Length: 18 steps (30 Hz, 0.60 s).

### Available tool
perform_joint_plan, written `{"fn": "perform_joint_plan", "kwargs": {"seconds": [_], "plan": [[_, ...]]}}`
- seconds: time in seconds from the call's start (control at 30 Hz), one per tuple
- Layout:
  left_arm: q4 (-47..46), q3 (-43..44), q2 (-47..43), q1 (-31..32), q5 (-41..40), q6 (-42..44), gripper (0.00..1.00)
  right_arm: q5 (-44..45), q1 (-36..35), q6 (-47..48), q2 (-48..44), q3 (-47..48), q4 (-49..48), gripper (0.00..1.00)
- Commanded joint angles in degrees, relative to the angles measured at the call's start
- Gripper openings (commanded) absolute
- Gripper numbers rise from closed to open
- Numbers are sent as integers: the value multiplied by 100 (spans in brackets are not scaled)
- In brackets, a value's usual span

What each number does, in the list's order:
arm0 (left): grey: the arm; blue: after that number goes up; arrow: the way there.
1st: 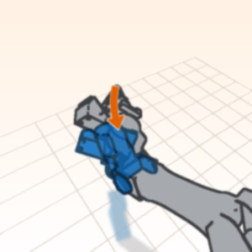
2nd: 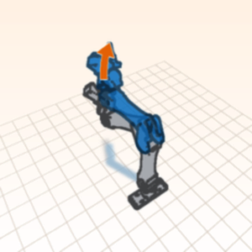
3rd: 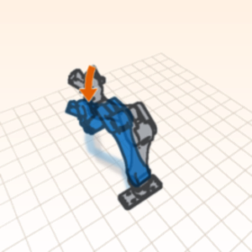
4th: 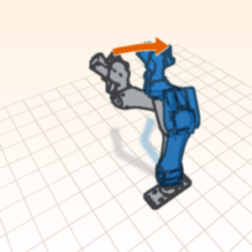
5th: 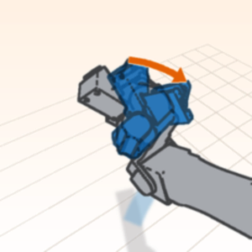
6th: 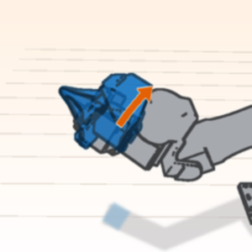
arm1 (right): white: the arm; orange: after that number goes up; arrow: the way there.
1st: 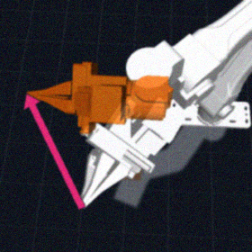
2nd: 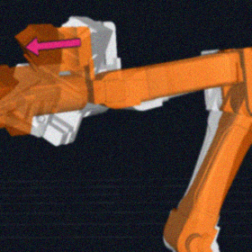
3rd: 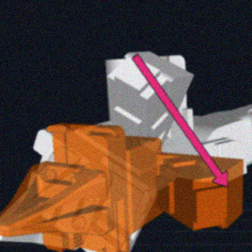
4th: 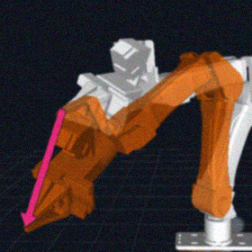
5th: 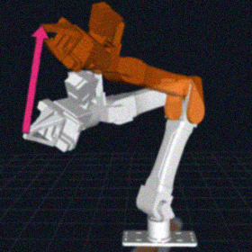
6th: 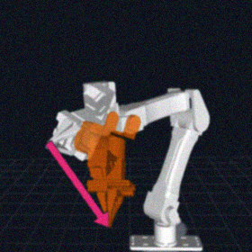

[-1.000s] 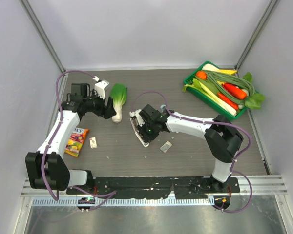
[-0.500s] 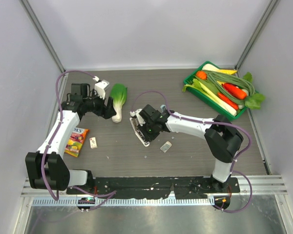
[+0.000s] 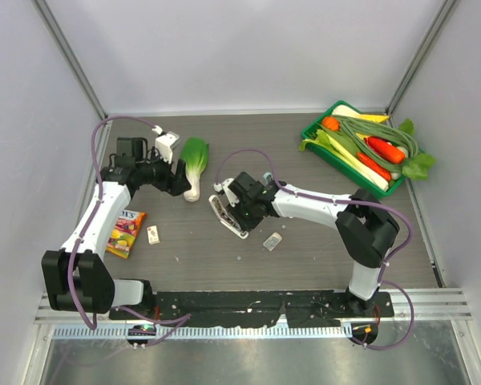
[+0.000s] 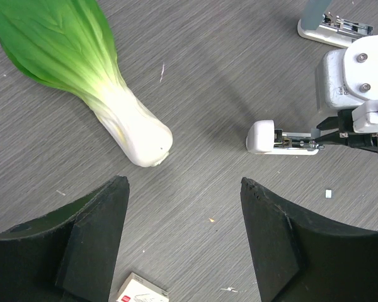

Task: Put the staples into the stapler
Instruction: Install the staple into the stapler.

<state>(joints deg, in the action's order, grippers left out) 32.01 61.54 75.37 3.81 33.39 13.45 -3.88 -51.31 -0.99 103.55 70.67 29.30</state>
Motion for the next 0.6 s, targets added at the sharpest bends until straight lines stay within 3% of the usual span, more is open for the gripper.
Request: {"fn": "perform_joint_plan", "kwargs": {"seconds": [0.0,0.57], "plan": [[-98,-28,21,-47,159,-88,75,-50,-11,73,-194,297,84,12],[-107,-37,48,-83,247,-106,75,-561,-11,750,-388,351,296,11]]}}
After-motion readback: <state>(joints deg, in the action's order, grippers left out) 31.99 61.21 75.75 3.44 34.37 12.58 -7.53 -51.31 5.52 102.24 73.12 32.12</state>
